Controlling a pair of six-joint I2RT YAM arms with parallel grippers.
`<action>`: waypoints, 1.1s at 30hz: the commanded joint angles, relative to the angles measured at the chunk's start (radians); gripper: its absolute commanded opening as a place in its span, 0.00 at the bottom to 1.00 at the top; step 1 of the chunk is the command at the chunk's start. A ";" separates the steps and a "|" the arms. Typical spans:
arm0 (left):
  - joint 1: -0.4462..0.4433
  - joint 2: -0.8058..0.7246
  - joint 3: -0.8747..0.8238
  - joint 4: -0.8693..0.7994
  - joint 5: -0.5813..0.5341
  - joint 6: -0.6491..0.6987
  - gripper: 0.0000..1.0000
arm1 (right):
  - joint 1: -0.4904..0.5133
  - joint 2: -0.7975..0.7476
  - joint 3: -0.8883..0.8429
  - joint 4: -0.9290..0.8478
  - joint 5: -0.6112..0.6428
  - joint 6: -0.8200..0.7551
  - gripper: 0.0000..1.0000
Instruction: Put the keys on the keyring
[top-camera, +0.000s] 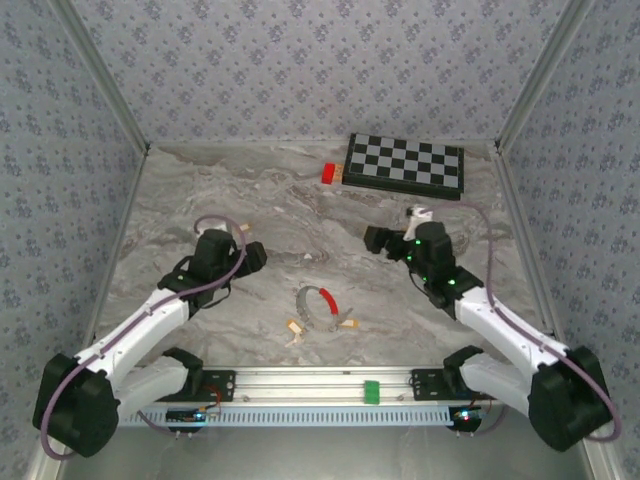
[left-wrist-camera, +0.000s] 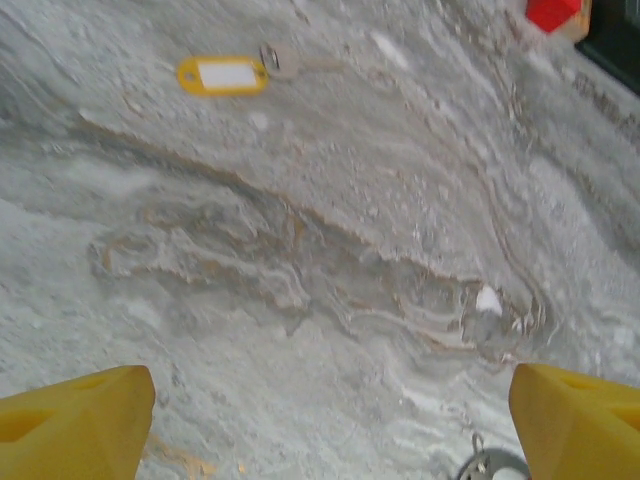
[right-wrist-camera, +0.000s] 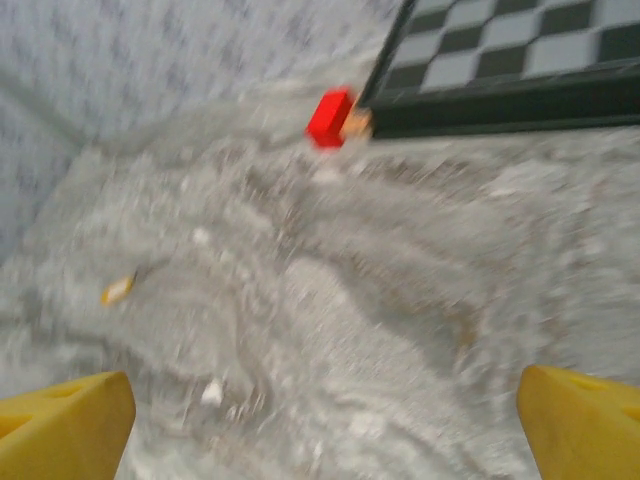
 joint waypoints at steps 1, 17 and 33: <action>-0.031 -0.041 -0.041 -0.004 -0.007 0.014 0.90 | 0.087 0.101 0.072 -0.066 -0.109 -0.100 0.79; -0.066 -0.226 -0.116 -0.059 -0.143 0.014 1.00 | 0.399 0.563 0.246 -0.100 -0.156 -0.056 0.14; -0.110 -0.253 -0.122 -0.058 -0.065 0.087 0.99 | 0.261 0.743 0.337 -0.180 -0.210 -0.032 0.15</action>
